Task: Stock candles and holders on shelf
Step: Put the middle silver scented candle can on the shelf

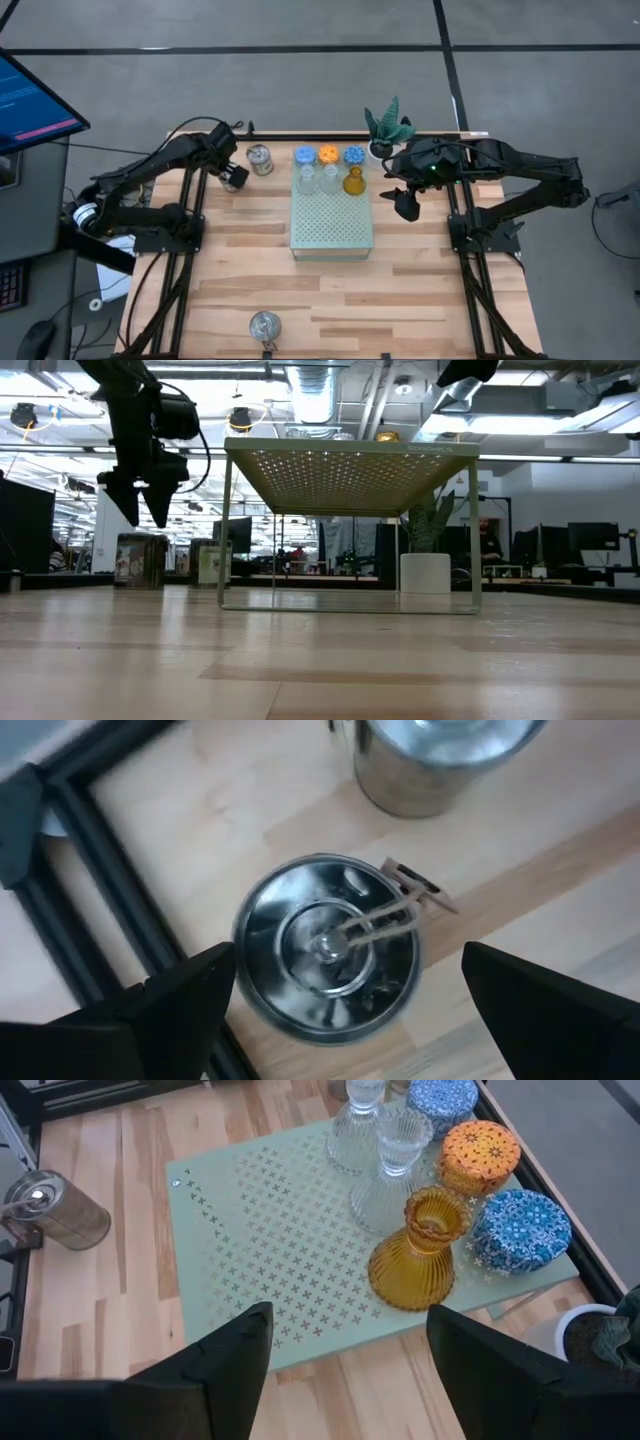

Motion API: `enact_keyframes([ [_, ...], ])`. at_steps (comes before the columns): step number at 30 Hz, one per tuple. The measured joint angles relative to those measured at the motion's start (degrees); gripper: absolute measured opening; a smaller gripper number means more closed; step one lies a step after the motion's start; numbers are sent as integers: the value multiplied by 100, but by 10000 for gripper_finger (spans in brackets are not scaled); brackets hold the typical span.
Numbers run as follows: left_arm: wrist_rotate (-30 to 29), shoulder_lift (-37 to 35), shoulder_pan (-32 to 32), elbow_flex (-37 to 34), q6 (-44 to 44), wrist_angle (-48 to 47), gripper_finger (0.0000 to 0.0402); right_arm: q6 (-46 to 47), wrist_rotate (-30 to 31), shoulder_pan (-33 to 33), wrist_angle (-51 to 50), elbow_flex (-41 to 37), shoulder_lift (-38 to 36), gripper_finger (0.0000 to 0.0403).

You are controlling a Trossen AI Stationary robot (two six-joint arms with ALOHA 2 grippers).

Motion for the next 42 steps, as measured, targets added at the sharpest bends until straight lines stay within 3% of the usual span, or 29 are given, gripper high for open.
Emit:
enact_keyframes([
  [3,308,188,182,0,329,4,389,-24,0,0,-1,0,0,256],
  [11,375,512,371,0,691,98,388,-44,0,0,-3,0,0,256],
  [16,564,208,327,95,692,2,388,-46,0,0,-14,0,0,256],
  [21,395,-190,294,404,969,-236,388,-46,1,-27,-14,0,0,256],
  [27,324,-306,289,544,937,-419,388,-83,0,-176,-12,0,0,256],
  [34,327,-306,283,544,254,-464,388,-142,-2,-203,-10,0,0,256],
  [42,296,-152,336,544,324,-529,388,-204,-169,-203,-12,0,0,256],
])
